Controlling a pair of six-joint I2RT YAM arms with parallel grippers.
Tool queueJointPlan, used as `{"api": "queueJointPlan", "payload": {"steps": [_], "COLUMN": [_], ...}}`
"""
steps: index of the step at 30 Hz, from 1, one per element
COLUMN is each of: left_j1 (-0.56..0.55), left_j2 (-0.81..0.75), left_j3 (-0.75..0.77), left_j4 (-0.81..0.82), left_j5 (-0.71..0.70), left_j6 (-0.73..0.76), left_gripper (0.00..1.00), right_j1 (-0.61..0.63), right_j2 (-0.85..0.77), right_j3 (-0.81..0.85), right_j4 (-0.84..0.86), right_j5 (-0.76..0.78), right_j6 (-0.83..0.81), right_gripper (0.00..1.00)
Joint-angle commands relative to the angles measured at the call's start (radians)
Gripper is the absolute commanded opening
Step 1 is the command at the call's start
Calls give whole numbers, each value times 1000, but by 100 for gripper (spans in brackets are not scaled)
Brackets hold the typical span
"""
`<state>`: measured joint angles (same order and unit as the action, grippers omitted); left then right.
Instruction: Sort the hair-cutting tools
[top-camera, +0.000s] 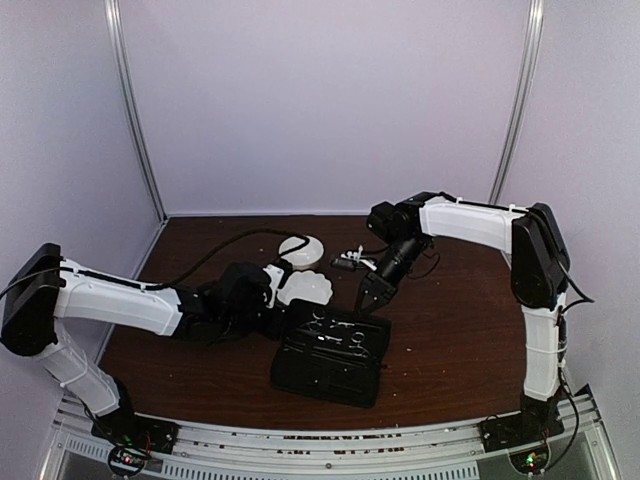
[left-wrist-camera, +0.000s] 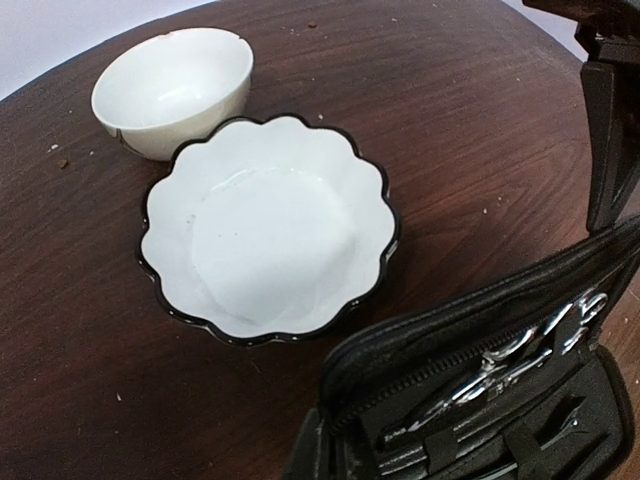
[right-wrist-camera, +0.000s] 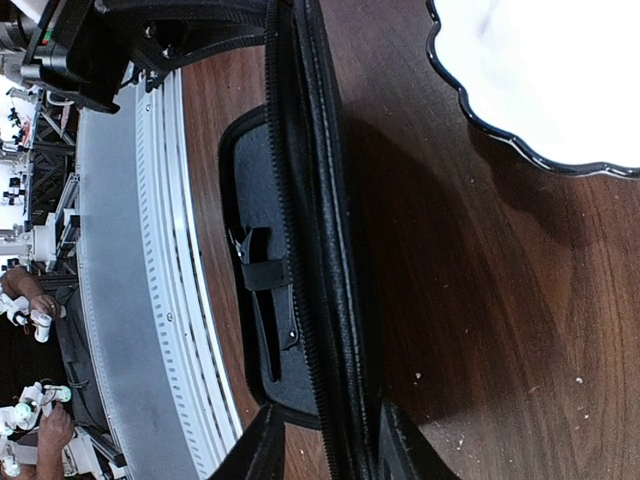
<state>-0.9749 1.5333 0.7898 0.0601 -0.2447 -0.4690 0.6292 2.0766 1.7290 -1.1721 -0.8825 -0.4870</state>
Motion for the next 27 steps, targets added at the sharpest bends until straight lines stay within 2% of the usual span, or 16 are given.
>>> {"api": "queueJointPlan", "payload": {"steps": [1, 12, 16, 17, 19, 21, 23, 27], "left_j1": [-8, -23, -25, -27, -29, -38, -45, -46], "left_j2": [-31, -43, -48, -50, -58, -87, -132, -216], "left_j3": [-3, -11, -11, -6, 1, -5, -21, -55], "left_j4": [73, 64, 57, 45, 12, -4, -13, -72], "left_j5": [-34, -50, -55, -54, -56, -56, -42, -70], "left_j6": [12, 8, 10, 12, 16, 27, 44, 36], "left_gripper": [0, 0, 0, 2, 20, 30, 35, 37], "right_j1": [18, 58, 62, 61, 62, 63, 66, 94], "right_j2": [10, 24, 14, 5, -20, -54, -88, -134], "right_j3": [3, 11, 18, 19, 24, 25, 22, 17], "right_j4": [-4, 28, 39, 43, 51, 65, 75, 91], "right_j5": [-25, 27, 60, 74, 107, 134, 157, 216], "right_j6": [7, 43, 56, 59, 63, 65, 65, 53], "right_gripper": [29, 1, 0, 0, 0, 0, 0, 0]}}
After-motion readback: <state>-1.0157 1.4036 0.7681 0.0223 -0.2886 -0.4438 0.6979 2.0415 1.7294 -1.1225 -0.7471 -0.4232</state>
